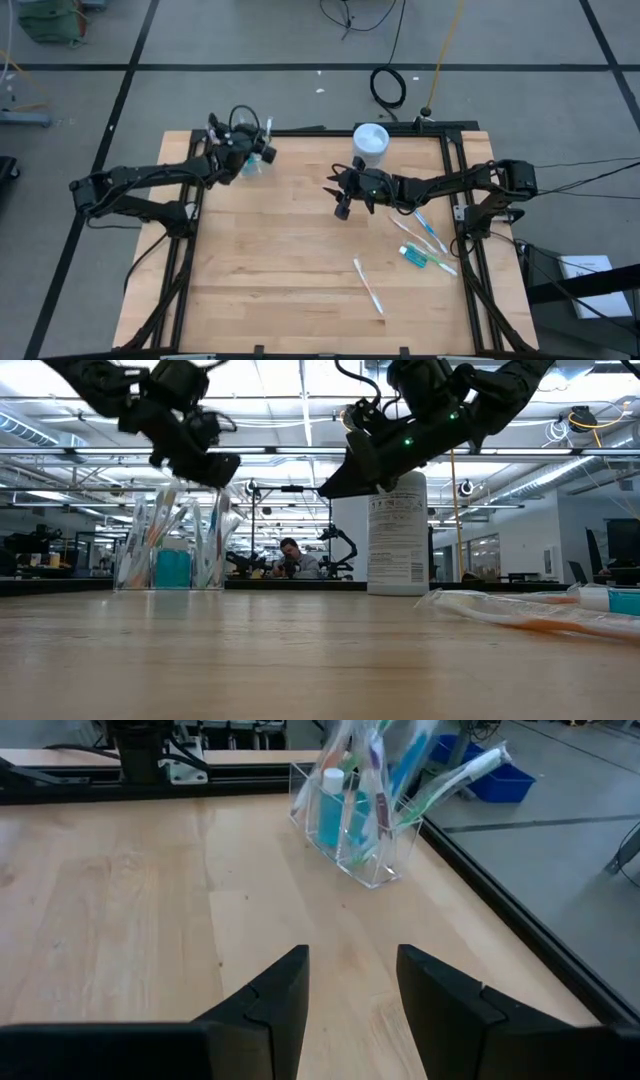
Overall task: Pick & Place toothbrushing station
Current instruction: Put the blue toothbrush into the transparent organizer
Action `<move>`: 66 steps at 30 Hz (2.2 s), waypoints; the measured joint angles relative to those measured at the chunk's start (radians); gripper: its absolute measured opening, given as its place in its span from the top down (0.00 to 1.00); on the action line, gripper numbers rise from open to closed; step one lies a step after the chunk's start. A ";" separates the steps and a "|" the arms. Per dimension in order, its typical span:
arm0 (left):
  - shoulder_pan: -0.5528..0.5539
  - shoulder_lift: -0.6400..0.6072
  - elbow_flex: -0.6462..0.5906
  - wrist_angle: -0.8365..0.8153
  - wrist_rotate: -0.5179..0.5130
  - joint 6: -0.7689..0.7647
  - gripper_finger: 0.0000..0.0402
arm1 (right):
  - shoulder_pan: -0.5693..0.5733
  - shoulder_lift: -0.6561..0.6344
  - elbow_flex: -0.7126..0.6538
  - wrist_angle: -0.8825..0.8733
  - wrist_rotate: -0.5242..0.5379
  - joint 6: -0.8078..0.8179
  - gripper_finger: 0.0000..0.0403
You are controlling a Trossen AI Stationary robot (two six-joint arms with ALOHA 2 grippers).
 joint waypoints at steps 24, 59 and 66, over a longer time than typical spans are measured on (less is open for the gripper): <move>-0.271 -0.011 0.122 -0.221 0.221 -0.094 0.64 | 0.080 -0.130 0.001 -0.327 0.000 -0.026 0.64; -0.420 -0.010 0.122 -0.249 0.494 -0.130 0.64 | 0.266 -0.296 -0.219 -1.363 -0.098 1.186 0.64; -0.402 -0.010 0.122 -0.249 0.493 -0.128 0.64 | 0.265 -0.298 -0.282 -1.198 -0.129 1.101 0.64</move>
